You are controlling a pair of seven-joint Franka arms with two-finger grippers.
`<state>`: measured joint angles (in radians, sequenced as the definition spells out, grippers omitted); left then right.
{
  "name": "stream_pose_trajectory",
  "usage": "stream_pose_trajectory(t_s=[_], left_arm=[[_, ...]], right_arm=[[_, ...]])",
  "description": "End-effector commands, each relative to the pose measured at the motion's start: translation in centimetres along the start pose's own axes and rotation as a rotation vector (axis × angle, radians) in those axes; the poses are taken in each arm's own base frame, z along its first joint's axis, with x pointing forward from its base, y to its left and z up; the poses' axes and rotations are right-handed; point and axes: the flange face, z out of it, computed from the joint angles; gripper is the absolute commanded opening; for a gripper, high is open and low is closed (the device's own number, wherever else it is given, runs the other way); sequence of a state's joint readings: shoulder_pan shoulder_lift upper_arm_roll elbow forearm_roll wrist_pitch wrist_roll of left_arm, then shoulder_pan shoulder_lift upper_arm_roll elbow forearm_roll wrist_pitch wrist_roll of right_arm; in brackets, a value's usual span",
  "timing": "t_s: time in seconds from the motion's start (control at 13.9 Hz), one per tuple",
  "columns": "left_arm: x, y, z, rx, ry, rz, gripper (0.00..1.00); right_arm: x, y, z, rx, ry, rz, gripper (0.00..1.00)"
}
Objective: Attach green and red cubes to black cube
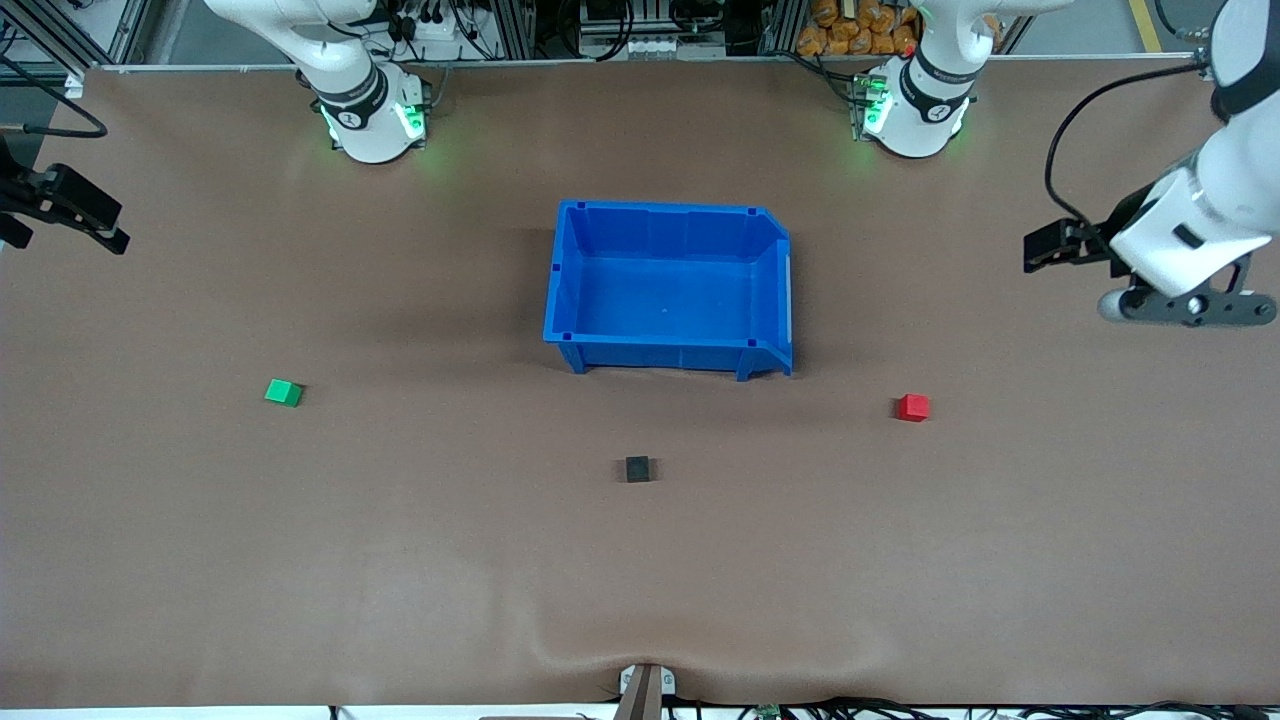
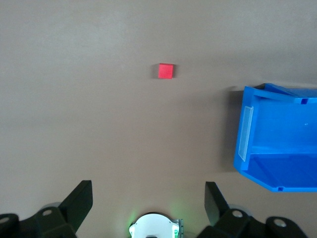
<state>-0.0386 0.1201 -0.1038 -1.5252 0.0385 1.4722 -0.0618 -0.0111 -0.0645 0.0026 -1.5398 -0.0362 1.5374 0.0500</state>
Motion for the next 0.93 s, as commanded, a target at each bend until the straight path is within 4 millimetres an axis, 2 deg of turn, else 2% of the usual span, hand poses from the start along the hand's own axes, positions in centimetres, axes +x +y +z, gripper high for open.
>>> stream_pose_trajectory(t_s=[0.0, 0.29, 0.43, 0.57, 0.72, 0.86], left_arm=[[2.5, 0.9, 3.8, -0.02, -0.03, -0.006, 1.0], [4.7, 0.7, 11.2, -0.028, 0.012, -0.025, 1.0], [6.5, 0.9, 15.9, -0.036, 0.033, -0.027, 1.0], [8.3, 1.0, 20.3, -0.044, 0.036, -0.027, 1.0], [9.7, 1.1, 23.6, -0.05, 0.039, -0.028, 1.0], [10.3, 1.2, 26.2, -0.055, 0.032, -0.028, 1.0]], right_arm=[[1.0, -0.4, 1.1, 0.013, -0.029, -0.003, 1.0], [2.2, -0.2, 3.3, 0.012, -0.067, -0.002, 1.0], [2.2, -0.4, 3.7, 0.011, -0.077, 0.004, 1.0], [3.1, -0.6, 5.8, 0.009, -0.11, 0.001, 1.0], [4.2, -0.7, 8.3, 0.007, -0.15, 0.0, 1.0], [4.4, -0.7, 8.6, 0.009, -0.152, 0.003, 1.0]])
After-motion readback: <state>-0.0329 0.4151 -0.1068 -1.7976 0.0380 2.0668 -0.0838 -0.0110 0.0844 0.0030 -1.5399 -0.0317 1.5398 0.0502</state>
